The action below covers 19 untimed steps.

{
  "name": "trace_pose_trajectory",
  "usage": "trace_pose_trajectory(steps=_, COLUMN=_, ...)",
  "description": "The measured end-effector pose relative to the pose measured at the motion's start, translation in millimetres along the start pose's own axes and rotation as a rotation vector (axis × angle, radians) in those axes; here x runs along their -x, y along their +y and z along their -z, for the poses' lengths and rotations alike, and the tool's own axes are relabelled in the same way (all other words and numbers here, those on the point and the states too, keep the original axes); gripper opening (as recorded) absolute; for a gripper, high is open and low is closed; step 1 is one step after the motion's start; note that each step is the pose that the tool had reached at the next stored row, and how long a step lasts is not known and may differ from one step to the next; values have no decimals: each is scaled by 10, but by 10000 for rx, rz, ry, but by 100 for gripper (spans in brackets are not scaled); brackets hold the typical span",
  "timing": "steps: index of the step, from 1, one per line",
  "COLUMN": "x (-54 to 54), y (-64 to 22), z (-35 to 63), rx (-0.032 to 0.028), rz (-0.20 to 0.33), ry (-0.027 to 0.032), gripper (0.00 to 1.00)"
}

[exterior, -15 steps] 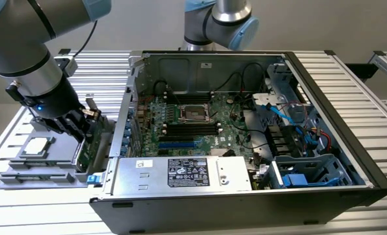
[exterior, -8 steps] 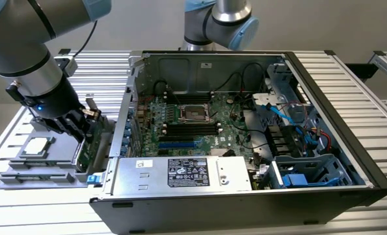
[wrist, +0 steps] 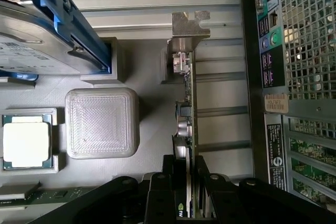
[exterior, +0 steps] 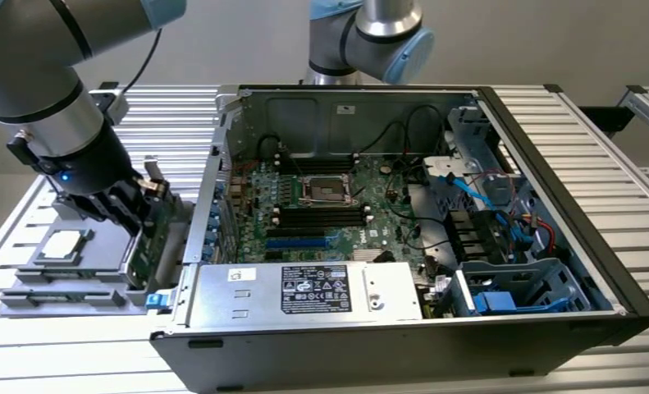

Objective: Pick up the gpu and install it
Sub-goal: 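Pick up the gpu and move the gpu toward the slot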

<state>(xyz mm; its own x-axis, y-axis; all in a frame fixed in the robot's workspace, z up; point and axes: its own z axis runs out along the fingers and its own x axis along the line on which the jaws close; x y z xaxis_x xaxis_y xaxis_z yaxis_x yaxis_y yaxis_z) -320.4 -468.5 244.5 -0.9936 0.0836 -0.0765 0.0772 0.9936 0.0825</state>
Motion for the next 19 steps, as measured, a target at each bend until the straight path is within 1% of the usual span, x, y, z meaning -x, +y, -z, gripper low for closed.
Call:
trace_pose_trajectory(steps=6, x=16, y=9, z=109, rx=4, rz=47, ry=3, gripper=27)
trace_pose_trajectory(steps=10, x=24, y=17, z=202, rx=7, rz=78, ry=5, gripper=27)
trace_pose_trajectory(steps=15, x=37, y=30, z=358, rx=15, rz=103, ry=9, gripper=27)
trace_pose_trajectory(steps=19, x=56, y=45, z=531, rx=32, rz=137, ry=18, gripper=27)
